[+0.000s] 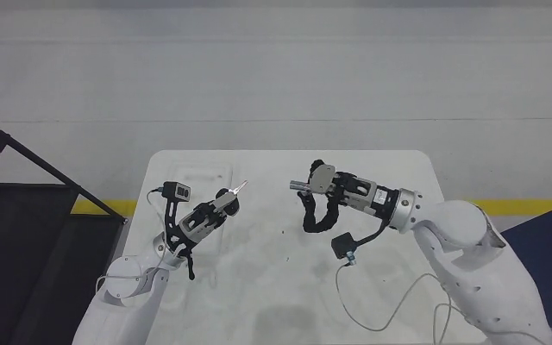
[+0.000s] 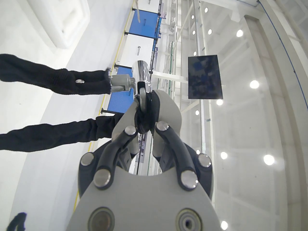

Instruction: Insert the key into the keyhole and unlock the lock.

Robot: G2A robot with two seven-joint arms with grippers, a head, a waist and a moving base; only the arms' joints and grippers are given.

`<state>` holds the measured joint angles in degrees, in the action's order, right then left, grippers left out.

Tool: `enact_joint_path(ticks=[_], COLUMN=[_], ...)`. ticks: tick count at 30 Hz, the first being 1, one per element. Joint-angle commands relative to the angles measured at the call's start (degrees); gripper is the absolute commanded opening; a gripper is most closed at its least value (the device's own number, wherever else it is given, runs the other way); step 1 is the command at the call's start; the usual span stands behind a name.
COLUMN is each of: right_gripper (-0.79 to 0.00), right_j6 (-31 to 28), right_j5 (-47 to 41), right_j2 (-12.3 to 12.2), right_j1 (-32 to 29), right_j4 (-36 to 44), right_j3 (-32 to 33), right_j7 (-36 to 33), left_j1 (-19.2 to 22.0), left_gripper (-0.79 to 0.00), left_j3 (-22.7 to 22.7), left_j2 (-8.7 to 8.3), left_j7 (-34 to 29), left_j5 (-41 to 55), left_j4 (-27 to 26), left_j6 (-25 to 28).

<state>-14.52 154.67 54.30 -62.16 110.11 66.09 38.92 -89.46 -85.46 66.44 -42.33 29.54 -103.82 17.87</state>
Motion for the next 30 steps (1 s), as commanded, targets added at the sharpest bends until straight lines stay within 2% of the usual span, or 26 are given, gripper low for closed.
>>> enact_joint_path(ticks=[1,3,18,20,23,30], right_gripper=[-0.785,-0.785,-0.785,-0.785,-0.785,-0.785], right_j6=[-0.9,-3.6,-3.6,-1.2,2.2,10.2], right_j5=[2.5,3.6,3.6,4.6,11.7,6.9], right_j2=[0.2,0.6,0.6,0.7,0.7,2.5], right_j1=[1.3,3.5,3.5,3.1,4.1,9.5], right_j4=[-0.6,-2.0,-2.0,-1.8,-4.0,-9.2], right_j3=[-2.0,-4.7,-4.7,-5.2,-7.8,-12.6], right_j7=[-0.2,0.5,0.5,0.5,1.1,5.9], left_j1=[0.0,0.0,0.0,0.0,0.0,0.0], left_gripper=[-0.785,-0.785,-0.785,-0.785,-0.785,-0.785], left_j3=[0.0,0.0,0.0,0.0,0.0,0.0], left_j2=[0.0,0.0,0.0,0.0,0.0,0.0], left_j7=[0.0,0.0,0.0,0.0,0.0,0.0], left_j5=[0.0,0.0,0.0,0.0,0.0,0.0], left_j4=[0.0,0.0,0.0,0.0,0.0,0.0], left_j6=[0.0,0.0,0.0,0.0,0.0,0.0])
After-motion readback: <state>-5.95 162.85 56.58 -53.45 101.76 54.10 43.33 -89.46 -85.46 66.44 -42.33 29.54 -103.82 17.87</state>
